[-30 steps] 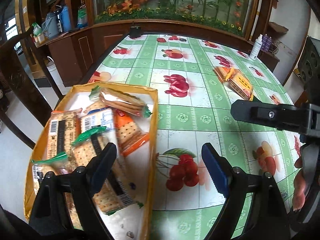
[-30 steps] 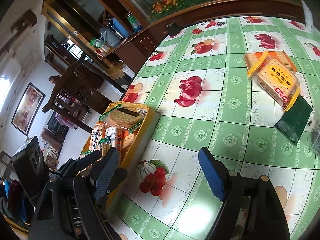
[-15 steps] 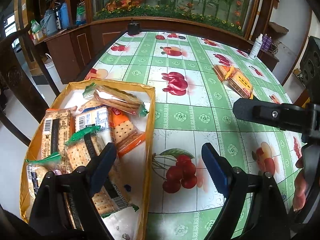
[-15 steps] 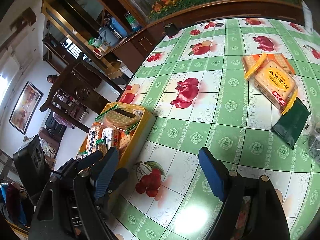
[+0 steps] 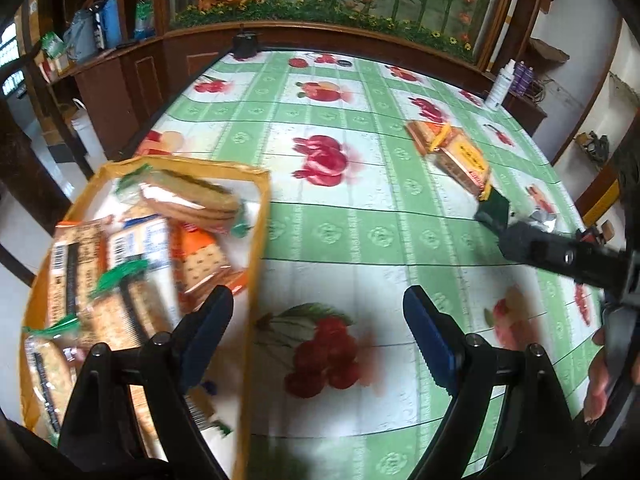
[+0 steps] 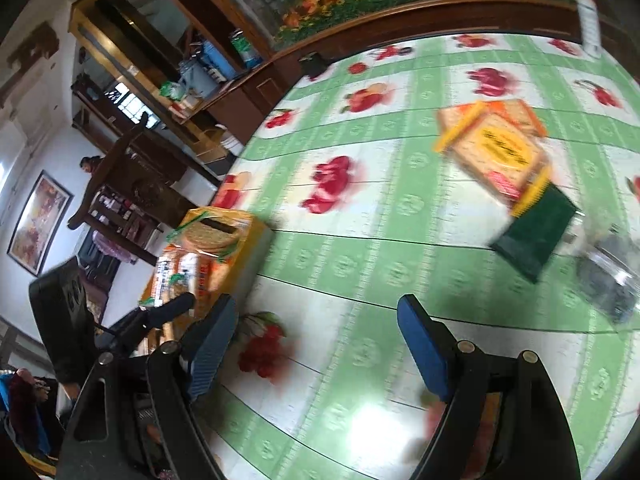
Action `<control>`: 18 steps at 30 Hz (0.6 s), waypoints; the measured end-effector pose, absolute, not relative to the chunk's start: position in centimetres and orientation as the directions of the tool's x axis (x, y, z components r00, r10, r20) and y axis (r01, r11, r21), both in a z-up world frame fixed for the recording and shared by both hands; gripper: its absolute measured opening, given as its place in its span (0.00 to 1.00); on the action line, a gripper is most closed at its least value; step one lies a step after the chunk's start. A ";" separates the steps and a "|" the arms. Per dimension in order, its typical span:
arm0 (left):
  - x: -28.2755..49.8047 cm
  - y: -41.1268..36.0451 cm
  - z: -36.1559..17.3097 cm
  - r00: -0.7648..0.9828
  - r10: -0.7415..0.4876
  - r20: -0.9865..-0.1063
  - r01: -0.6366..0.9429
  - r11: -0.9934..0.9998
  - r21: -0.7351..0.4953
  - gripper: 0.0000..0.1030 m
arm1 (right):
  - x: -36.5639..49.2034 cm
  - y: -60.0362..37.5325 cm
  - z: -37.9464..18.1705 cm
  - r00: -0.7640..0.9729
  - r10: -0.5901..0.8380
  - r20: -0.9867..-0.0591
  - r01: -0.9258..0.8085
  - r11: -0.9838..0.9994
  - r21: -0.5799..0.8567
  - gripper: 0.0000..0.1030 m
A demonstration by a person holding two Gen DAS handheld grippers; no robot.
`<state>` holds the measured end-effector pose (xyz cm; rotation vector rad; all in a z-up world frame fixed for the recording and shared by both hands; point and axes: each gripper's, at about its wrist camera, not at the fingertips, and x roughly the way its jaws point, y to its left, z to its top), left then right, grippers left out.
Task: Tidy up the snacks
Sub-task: 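Move both grippers toward the yellow-labelled and orange packs on the table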
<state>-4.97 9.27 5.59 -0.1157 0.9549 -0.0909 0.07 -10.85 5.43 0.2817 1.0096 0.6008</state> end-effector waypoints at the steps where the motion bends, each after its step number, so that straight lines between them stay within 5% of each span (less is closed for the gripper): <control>1: -4.6 8.9 5.7 0.573 -0.130 -0.809 0.033 0.990 -0.136 0.85 | 0.0 -11.9 5.3 0.399 0.580 -0.710 -0.324 0.814 0.482 0.79; 13: 0.0 3.0 6.7 0.527 -0.173 -0.832 0.128 0.984 -0.124 0.85 | 1.2 -19.5 5.9 0.490 0.505 -0.711 -0.213 0.860 0.464 0.80; 18: 1.8 1.1 7.0 0.510 -0.176 -0.842 0.155 0.982 -0.111 0.85 | 3.2 -18.4 7.3 0.544 0.401 -0.737 -0.316 0.912 0.263 0.81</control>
